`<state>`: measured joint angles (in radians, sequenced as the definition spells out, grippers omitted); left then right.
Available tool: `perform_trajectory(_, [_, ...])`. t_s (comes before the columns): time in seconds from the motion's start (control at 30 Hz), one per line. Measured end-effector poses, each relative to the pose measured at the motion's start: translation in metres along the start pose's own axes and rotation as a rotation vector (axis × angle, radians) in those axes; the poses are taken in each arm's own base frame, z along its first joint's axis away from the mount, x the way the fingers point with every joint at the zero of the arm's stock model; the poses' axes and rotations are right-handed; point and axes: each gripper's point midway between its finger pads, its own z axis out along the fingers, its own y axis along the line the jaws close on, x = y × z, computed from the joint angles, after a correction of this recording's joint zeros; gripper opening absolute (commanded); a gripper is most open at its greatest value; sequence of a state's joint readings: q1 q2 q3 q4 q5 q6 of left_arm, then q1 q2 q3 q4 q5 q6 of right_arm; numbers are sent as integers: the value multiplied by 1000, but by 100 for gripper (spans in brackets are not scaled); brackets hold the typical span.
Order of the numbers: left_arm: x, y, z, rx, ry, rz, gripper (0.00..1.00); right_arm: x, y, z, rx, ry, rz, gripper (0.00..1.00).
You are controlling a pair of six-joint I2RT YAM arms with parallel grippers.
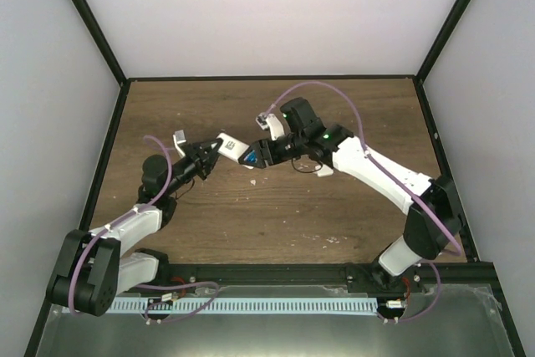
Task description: Load the batteries into the remote control
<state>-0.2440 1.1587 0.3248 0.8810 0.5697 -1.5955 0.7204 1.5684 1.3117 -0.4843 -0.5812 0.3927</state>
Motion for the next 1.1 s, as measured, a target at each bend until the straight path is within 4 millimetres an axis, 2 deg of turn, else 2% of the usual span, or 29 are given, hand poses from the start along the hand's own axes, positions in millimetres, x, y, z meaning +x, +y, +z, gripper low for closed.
perform_trajectory(0.17, [-2,-1,-1,5,-6,6,0,-16,3,-22,43,-85,-1,78])
perform_trajectory(0.37, [-5,-2,-2,5,-9,12,0,-31,2,-48,78,-169,7,79])
perform_trajectory(0.57, [-3,-6,0,15,8,21,0,-25,-4,-40,68,-138,66,78])
perform_trajectory(0.8, [0,-14,2,47,30,38,0,-11,-9,-24,25,-67,150,72])
perform_trajectory(1.1, [2,-19,4,73,48,39,0,-4,2,-17,-67,-30,215,49])
